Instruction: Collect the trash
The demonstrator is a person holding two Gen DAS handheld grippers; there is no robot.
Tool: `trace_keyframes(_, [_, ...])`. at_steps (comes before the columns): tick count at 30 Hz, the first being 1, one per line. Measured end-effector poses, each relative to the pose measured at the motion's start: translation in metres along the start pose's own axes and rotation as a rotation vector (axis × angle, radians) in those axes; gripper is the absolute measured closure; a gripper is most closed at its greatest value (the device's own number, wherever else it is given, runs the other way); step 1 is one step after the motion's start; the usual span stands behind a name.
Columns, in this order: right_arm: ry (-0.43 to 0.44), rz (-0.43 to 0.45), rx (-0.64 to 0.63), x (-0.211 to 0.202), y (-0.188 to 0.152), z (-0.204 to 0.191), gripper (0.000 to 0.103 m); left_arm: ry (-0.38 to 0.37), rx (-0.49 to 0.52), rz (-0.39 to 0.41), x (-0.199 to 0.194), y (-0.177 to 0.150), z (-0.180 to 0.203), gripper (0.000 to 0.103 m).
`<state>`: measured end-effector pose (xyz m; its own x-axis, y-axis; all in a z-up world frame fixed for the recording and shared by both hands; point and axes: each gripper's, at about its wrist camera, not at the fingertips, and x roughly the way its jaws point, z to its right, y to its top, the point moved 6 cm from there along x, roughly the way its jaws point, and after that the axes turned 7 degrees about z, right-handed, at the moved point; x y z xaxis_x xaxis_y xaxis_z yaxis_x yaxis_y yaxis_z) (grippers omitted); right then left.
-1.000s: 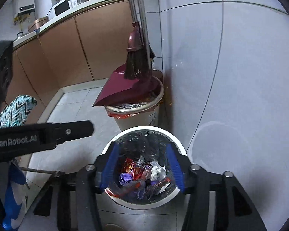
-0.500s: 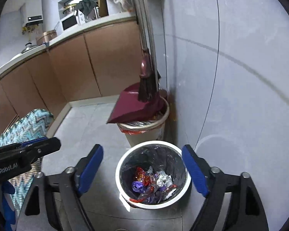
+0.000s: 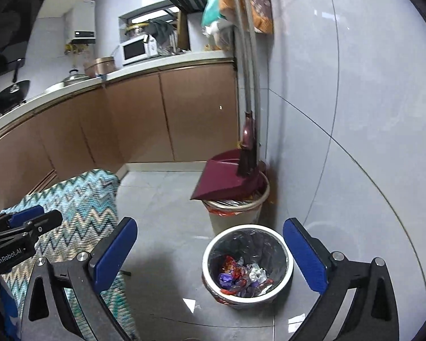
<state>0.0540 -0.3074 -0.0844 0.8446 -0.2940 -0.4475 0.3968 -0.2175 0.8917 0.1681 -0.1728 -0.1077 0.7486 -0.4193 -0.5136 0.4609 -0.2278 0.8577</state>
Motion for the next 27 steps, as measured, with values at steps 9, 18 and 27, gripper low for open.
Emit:
trace_keyframes(9, [0.074, 0.031, -0.087, -0.026, 0.0, -0.055, 0.0, 0.177, -0.017, 0.085, -0.062, -0.013, -0.063, 0.032])
trace_keyframes(18, [0.137, 0.06, -0.128, -0.041, -0.006, -0.103, 0.0, 0.331, -0.041, 0.155, -0.113, -0.032, -0.117, 0.032])
trace_keyframes(27, [0.181, 0.062, -0.182, -0.054, -0.013, -0.131, 0.0, 0.4, -0.063, 0.213, -0.147, -0.043, -0.132, 0.02])
